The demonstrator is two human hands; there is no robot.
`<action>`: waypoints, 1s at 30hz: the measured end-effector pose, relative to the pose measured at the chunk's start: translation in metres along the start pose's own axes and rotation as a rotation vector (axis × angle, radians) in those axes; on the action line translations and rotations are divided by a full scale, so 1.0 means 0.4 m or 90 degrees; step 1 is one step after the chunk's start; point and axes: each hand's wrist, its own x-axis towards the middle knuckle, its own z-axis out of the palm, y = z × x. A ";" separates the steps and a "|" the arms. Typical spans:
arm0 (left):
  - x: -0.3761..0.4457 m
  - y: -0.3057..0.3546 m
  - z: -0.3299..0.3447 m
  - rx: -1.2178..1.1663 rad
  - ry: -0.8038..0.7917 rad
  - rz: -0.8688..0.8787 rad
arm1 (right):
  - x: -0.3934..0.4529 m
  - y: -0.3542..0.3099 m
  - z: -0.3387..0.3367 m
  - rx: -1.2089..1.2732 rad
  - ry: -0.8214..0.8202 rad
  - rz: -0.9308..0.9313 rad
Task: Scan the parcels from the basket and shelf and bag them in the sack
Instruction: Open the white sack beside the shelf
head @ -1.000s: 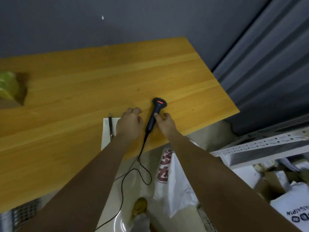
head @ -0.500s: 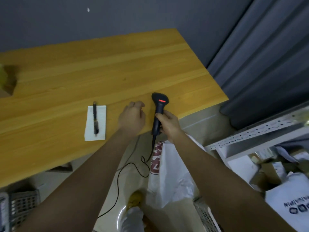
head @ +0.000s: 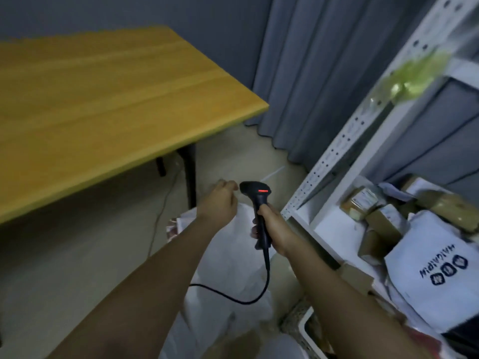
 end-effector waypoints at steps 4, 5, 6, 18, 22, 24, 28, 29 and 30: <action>0.023 -0.026 0.220 0.040 -0.040 0.010 | 0.086 0.157 -0.082 -0.008 0.103 -0.038; 0.023 -0.032 0.263 0.052 -0.050 0.012 | 0.099 0.189 -0.098 -0.022 0.130 -0.062; 0.020 -0.036 0.300 0.068 -0.061 0.015 | 0.106 0.217 -0.113 -0.045 0.153 -0.087; -0.273 -0.032 0.461 0.086 -0.084 0.056 | -0.122 0.485 -0.206 0.054 0.295 -0.182; -0.378 -0.010 0.478 0.085 -0.098 0.057 | -0.231 0.564 -0.218 0.089 0.292 -0.173; -0.427 -0.009 0.487 0.096 -0.110 0.058 | -0.275 0.598 -0.222 0.088 0.279 -0.177; -0.513 -0.034 0.510 0.139 -0.131 0.036 | -0.321 0.676 -0.228 0.026 0.232 -0.140; -0.530 -0.043 0.519 0.152 -0.139 0.033 | -0.322 0.701 -0.228 0.004 0.217 -0.126; -0.545 -0.052 0.529 0.164 -0.147 0.030 | -0.321 0.724 -0.226 -0.020 0.203 -0.119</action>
